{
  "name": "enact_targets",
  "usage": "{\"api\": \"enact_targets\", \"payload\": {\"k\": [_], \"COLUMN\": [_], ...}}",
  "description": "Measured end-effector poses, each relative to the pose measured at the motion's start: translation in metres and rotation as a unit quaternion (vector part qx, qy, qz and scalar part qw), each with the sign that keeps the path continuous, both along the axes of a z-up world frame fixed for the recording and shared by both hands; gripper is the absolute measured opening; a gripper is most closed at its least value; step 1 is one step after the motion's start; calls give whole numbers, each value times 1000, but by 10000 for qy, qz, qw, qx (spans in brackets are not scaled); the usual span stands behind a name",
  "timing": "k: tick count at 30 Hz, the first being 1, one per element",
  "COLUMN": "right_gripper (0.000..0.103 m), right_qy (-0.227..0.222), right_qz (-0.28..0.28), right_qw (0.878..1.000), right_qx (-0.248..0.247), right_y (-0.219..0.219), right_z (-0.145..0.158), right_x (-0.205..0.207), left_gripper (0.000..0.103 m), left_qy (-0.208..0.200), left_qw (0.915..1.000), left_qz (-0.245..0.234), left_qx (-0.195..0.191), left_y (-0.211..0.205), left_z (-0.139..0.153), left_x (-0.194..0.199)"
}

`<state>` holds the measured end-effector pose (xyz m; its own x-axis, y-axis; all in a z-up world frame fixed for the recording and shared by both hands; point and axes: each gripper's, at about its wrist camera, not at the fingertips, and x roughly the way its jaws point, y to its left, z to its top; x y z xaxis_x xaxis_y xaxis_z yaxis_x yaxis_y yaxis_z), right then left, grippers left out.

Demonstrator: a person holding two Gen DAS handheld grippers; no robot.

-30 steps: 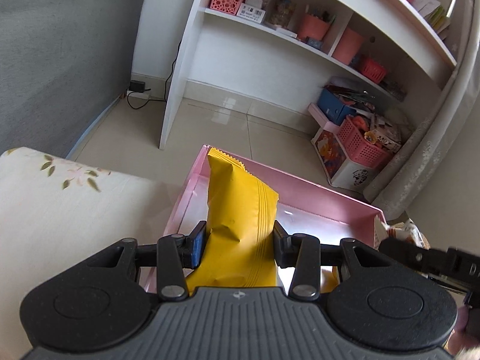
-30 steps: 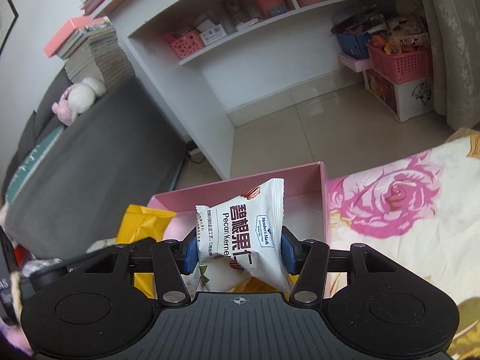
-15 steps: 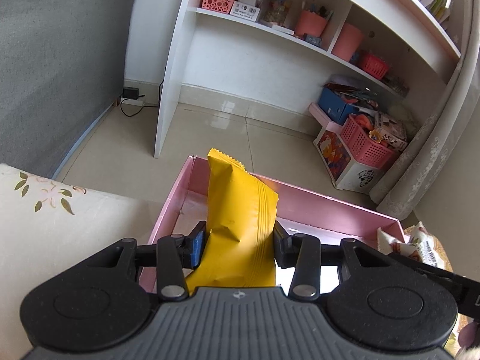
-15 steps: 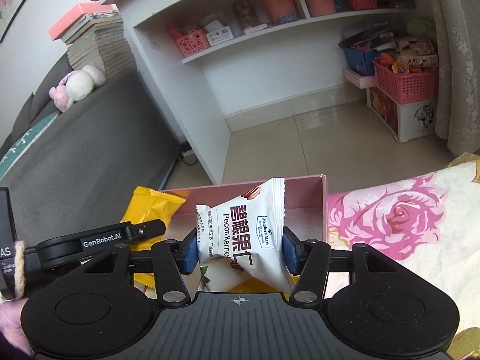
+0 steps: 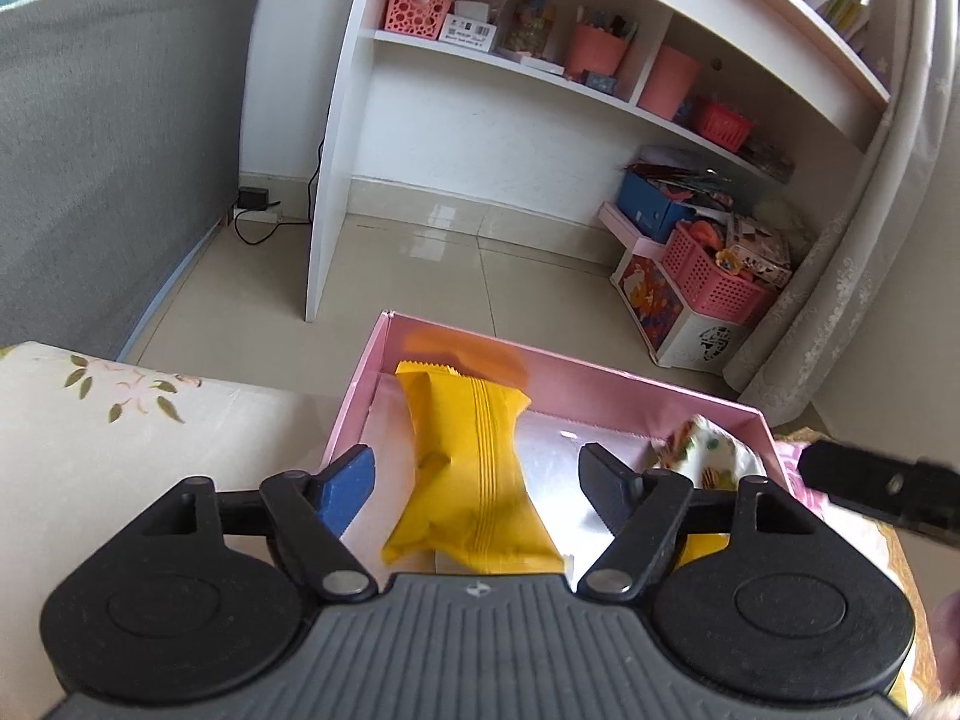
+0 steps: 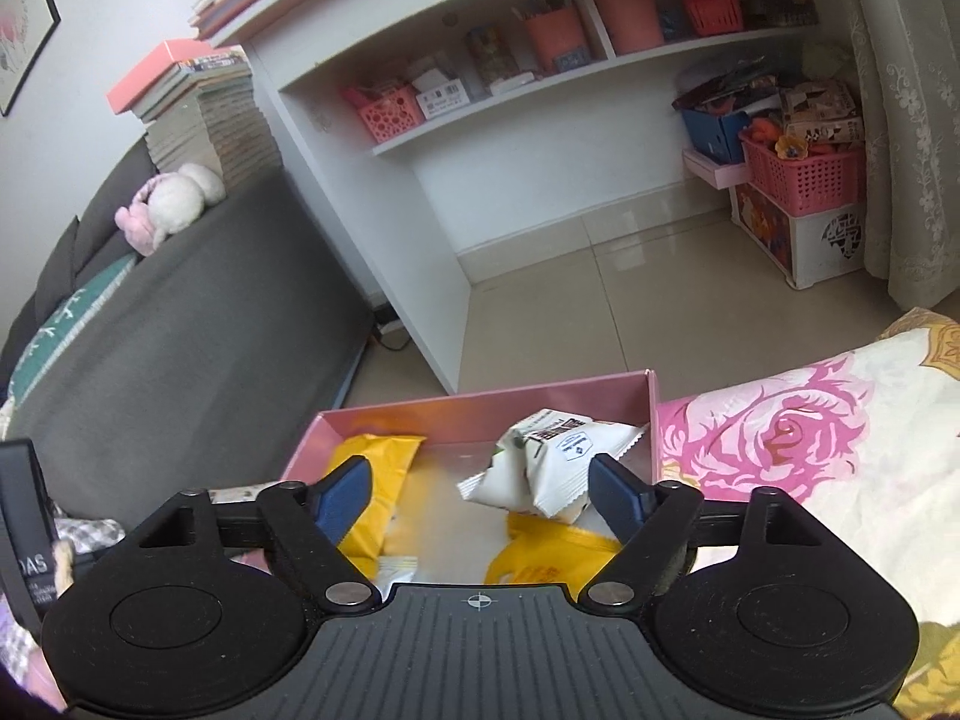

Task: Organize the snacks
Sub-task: 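Lift both open tools out of the box back toward the pile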

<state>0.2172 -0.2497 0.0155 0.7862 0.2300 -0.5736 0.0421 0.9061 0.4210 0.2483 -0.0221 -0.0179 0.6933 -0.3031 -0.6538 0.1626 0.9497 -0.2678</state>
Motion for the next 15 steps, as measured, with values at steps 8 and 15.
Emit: {"api": "enact_targets", "payload": {"k": [8,15], "right_gripper": [91,95], "right_qy": [-7,36], "right_qz": [55,101], "right_qw": [9998,9989], "right_qx": [-174,-450], "right_y": [10,22], "right_z": [28,41], "right_x": [-32,-68], "left_gripper": [89,95], "left_qy": [-86,-151], "left_qw": [9998,9997], "left_qz": [-147,-193], "left_qx": [-97,98], "left_y": [8,15], "left_z": [16,29], "left_x": [-33,-66]}}
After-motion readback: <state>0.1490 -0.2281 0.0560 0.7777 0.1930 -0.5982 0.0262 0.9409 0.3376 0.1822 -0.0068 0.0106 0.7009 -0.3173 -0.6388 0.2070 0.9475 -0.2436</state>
